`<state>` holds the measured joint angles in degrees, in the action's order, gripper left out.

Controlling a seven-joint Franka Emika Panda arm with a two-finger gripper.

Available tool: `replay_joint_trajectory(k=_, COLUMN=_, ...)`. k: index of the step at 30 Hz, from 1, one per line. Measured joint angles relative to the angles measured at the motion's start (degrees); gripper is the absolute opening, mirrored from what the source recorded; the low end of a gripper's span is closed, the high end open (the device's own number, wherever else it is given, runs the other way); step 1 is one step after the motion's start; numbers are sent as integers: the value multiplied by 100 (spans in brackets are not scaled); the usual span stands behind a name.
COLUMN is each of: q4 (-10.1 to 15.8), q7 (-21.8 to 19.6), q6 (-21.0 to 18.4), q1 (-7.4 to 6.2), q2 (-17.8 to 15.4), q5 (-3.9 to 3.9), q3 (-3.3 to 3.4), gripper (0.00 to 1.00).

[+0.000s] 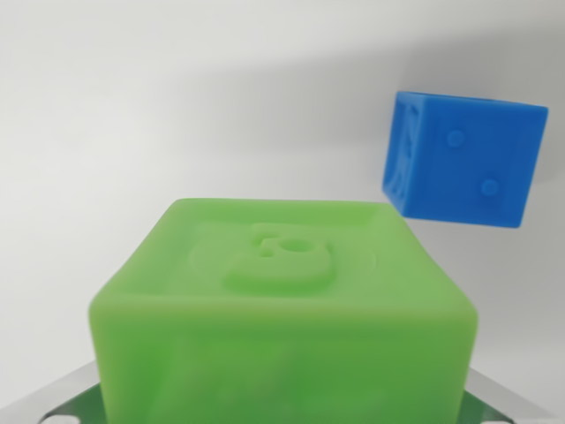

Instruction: Stack cube

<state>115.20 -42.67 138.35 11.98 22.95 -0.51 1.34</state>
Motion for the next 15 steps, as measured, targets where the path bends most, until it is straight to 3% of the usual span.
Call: replay_joint_trajectory(k=15, q4=-278, q7=0, q6=-113, q1=213, q2=166, q5=-27, q3=44, gripper=0)
